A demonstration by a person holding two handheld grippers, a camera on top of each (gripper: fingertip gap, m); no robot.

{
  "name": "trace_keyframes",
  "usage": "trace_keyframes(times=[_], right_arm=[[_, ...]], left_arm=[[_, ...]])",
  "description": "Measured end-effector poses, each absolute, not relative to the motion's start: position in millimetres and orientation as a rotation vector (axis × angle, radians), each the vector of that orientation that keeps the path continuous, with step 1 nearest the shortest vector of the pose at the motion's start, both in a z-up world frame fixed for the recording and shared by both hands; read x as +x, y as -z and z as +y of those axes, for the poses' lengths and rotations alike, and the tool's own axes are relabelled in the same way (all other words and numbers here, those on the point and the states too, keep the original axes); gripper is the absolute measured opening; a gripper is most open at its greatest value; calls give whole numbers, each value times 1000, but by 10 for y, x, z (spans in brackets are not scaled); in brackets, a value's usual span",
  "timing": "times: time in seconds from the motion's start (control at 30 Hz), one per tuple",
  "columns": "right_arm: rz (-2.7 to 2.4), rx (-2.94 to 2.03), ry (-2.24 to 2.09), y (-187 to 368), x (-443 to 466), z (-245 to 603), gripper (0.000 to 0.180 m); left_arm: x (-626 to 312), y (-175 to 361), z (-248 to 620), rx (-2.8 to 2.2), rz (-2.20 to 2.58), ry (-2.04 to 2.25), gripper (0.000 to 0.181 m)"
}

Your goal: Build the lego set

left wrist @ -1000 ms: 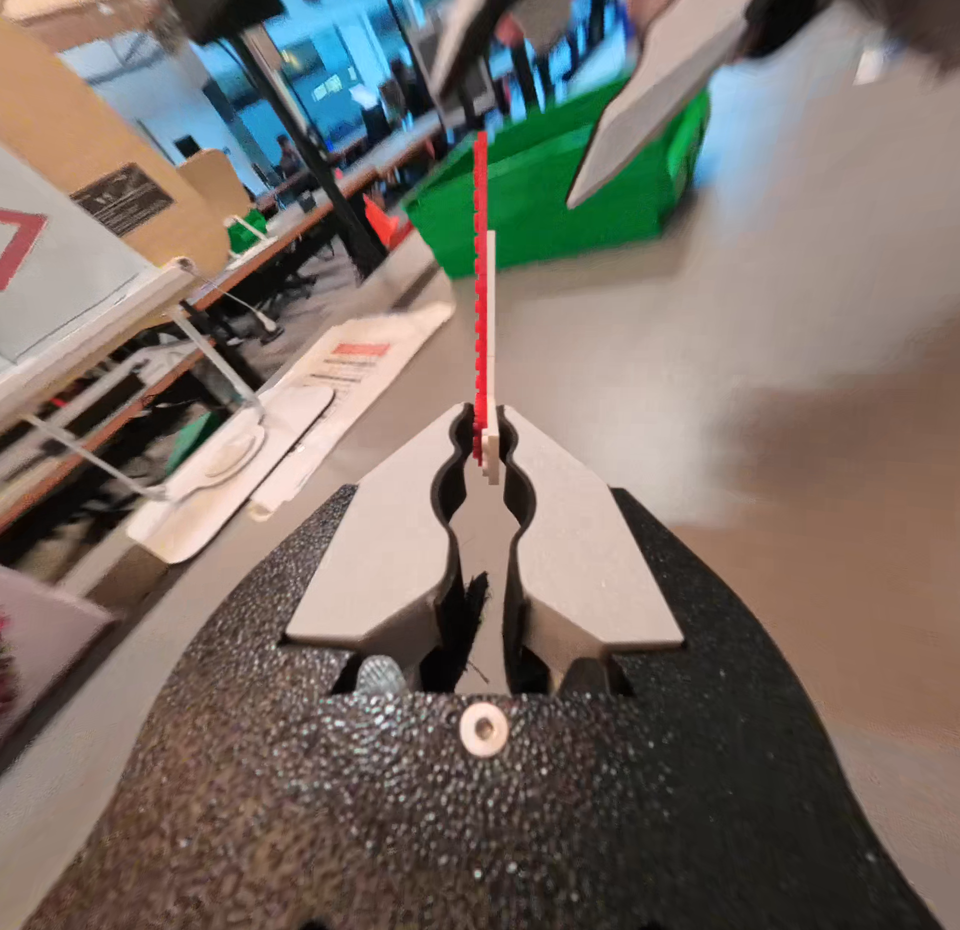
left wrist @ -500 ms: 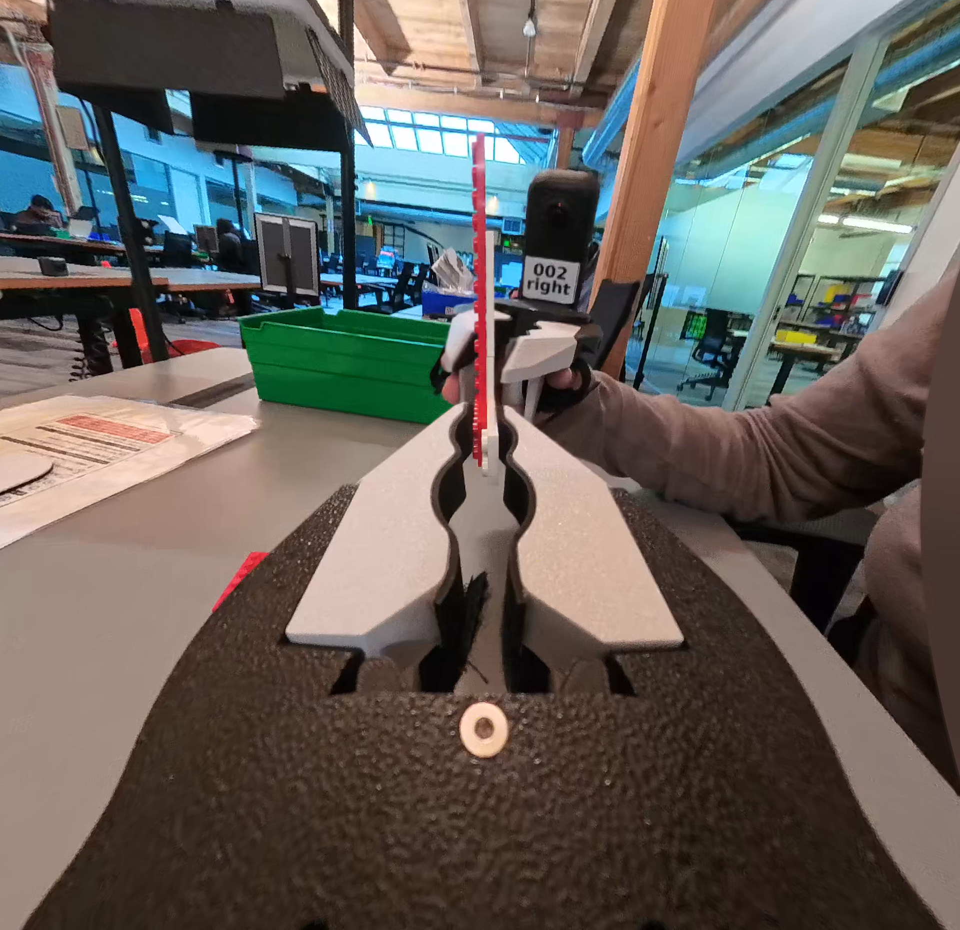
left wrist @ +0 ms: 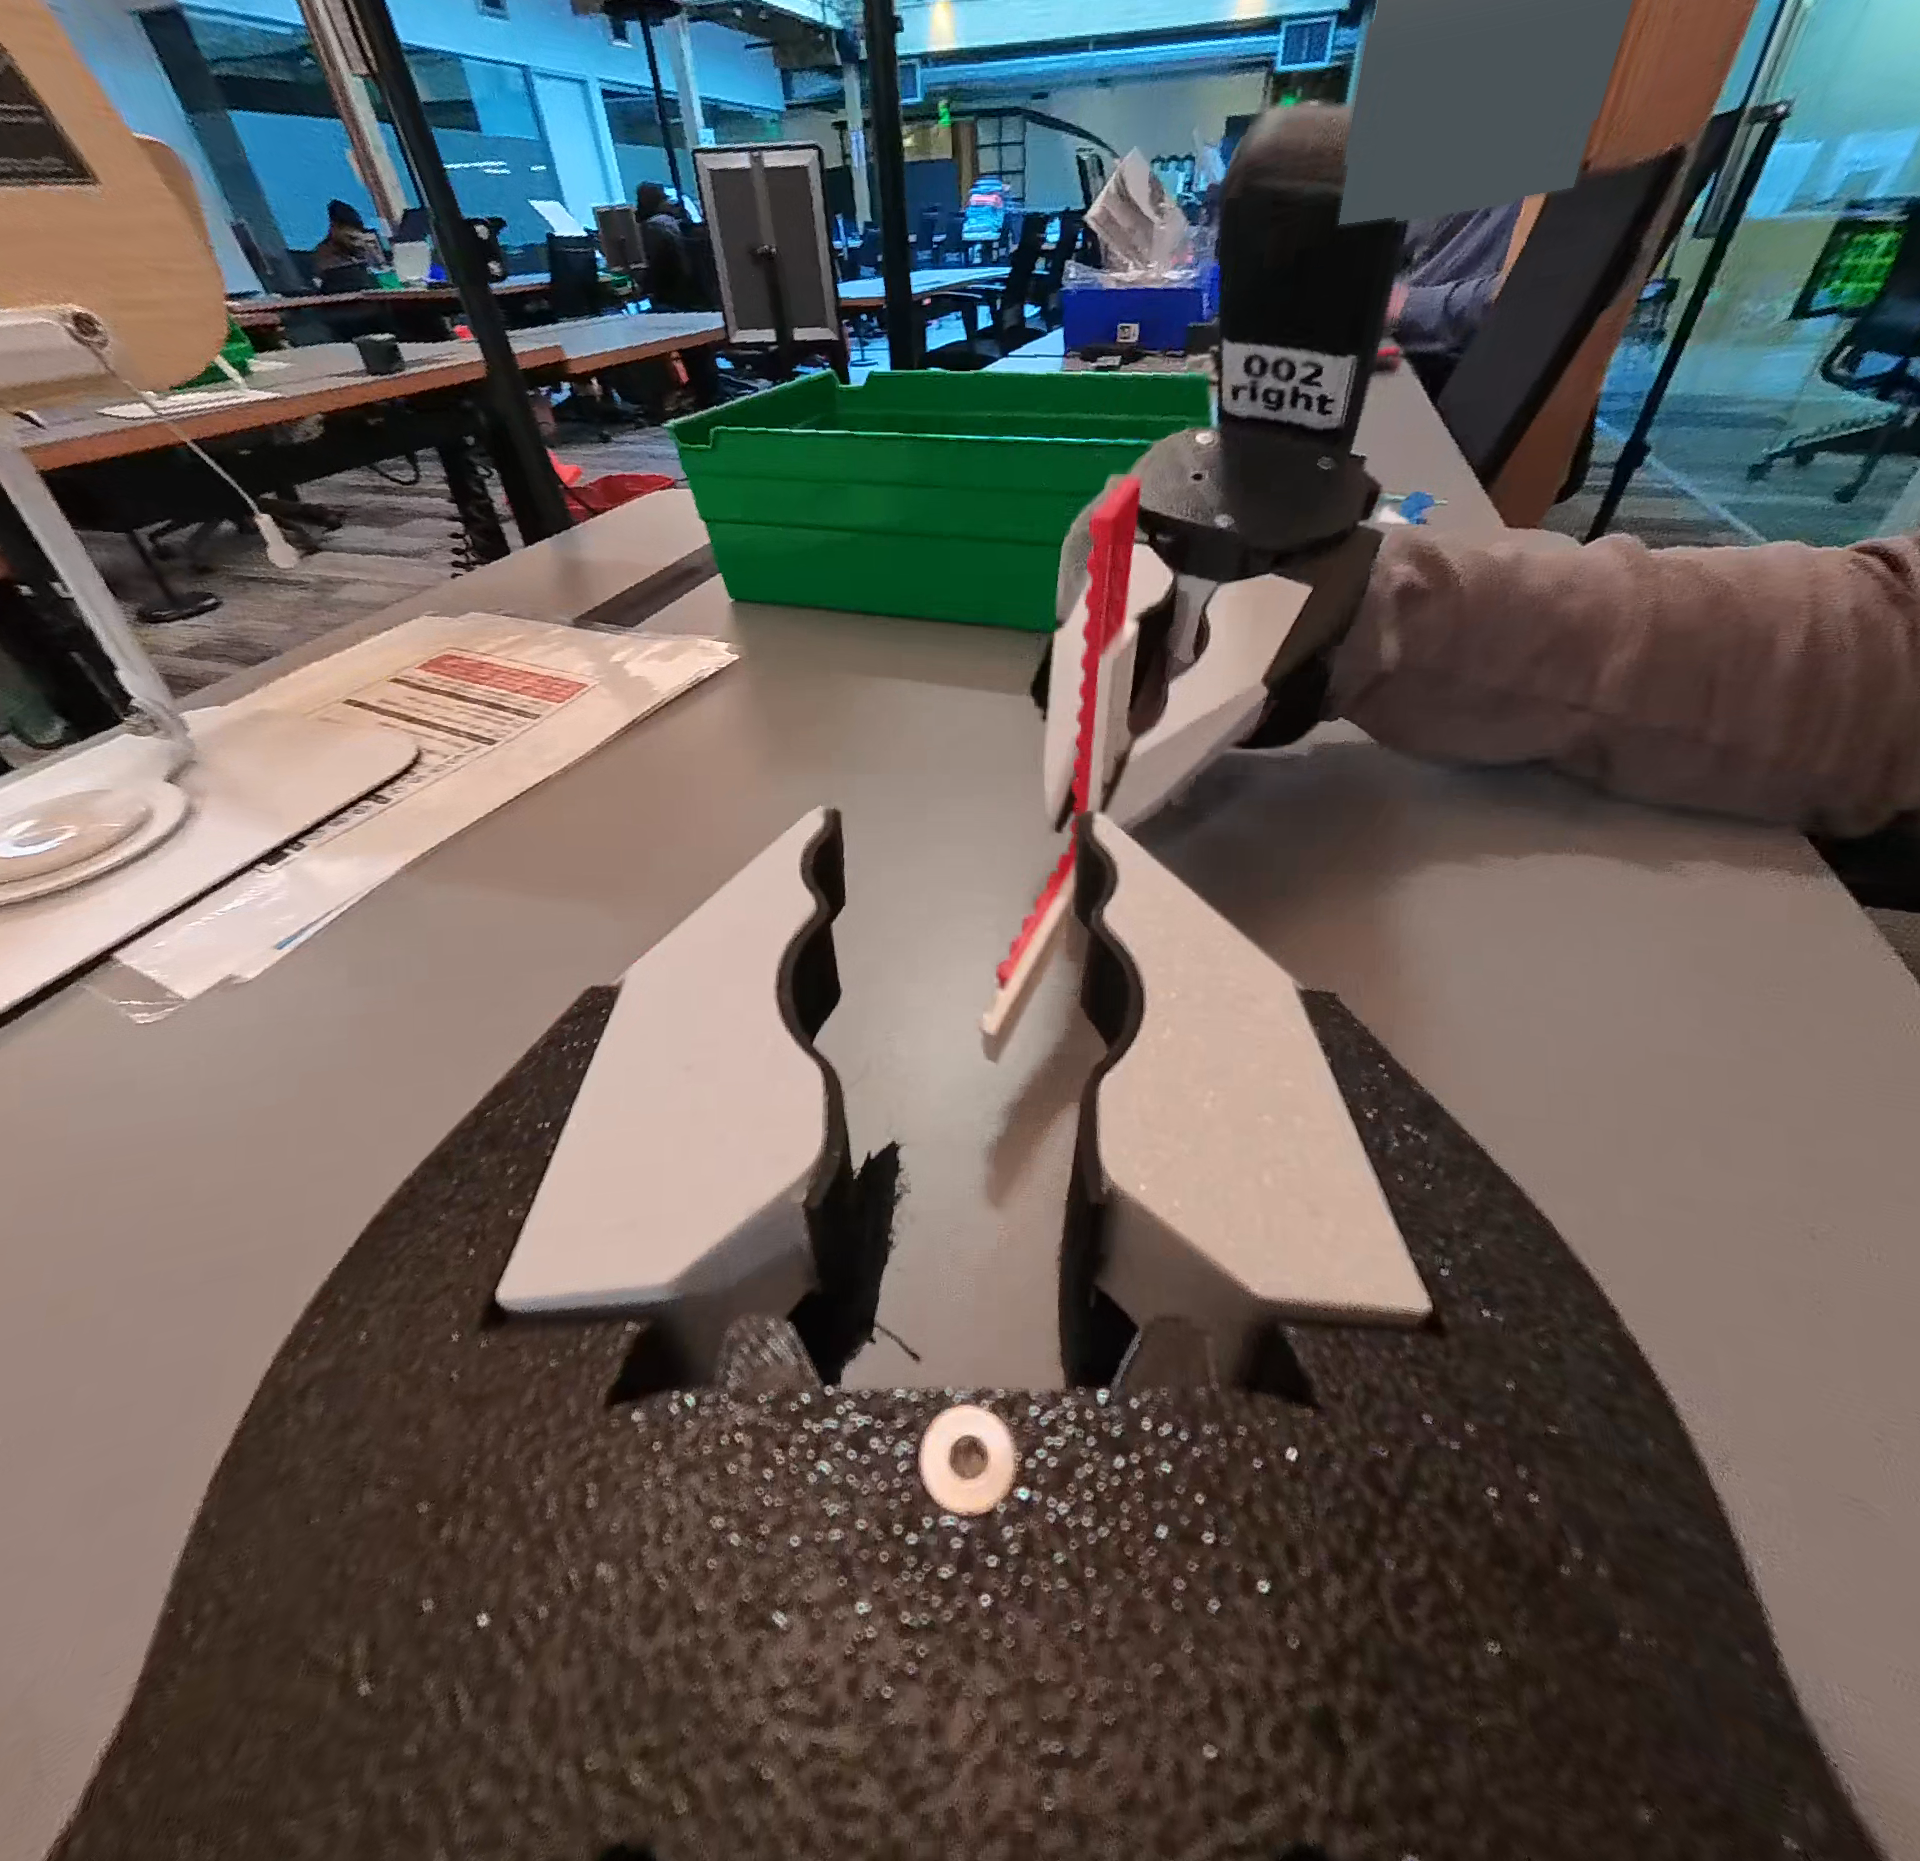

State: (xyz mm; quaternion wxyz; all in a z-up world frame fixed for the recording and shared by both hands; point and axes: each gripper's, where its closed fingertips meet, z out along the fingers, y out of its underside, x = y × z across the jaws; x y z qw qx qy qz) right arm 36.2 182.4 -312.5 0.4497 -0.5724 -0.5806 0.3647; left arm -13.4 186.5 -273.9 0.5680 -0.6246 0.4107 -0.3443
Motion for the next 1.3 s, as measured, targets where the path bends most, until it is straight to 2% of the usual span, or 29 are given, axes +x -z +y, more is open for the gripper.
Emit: trace_keyframes(times=[0.27,0.9,1.1,1.3], right_arm=[[-1522,-1513,-907,3338,425,1786,6],[-1584,-1596,-802,3516,517,1835,9],[-1593,-1608,-779,3545,532,1842,23],[-1585,-1575,-826,3462,615,1794,50]], left_arm=[[-179,2706,1886,-1455,939,799,34],[-129,2741,1838,-1458,980,799,33],[-137,2759,1846,-1470,980,802,34],[-199,2926,2113,-1601,960,679,41]])
